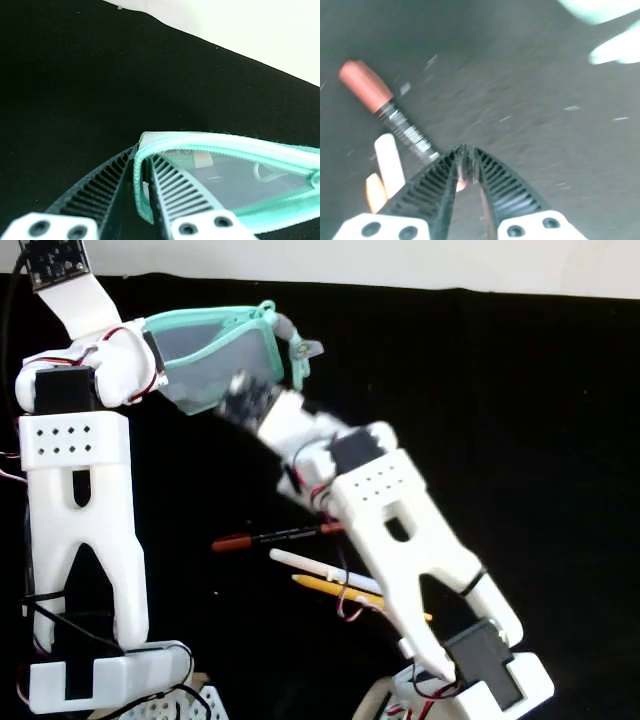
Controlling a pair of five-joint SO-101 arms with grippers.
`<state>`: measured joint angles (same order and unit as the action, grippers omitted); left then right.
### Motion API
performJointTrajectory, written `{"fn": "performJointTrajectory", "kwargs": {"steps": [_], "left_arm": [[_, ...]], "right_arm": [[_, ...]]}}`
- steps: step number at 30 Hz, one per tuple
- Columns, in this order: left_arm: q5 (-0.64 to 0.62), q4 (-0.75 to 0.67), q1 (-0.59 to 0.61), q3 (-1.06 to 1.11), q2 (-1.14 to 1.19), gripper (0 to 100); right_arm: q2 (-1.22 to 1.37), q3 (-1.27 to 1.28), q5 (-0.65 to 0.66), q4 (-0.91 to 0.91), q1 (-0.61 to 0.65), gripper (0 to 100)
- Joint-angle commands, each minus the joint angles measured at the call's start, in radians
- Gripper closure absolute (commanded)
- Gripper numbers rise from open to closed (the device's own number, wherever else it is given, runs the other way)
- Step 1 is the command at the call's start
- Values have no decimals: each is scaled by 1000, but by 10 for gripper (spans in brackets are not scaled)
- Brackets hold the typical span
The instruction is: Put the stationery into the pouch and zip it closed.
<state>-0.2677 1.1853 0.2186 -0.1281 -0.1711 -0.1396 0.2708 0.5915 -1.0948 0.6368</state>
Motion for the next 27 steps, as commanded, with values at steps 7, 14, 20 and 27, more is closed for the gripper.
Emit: {"fn": "performJointTrajectory", "kwargs": {"steps": [7,14,20,27], "left_arm": [[-2,-23,10,44,-4,993],[-2,-23,10,50,-4,993],[-2,-23,10,53,-4,993],[-2,-23,10,58,-4,993]], "right_arm": [[-39,173,-9,24,143,958],[77,245,46,128,182,848],[188,243,32,196,203,848],[252,243,9,229,199,848]]}}
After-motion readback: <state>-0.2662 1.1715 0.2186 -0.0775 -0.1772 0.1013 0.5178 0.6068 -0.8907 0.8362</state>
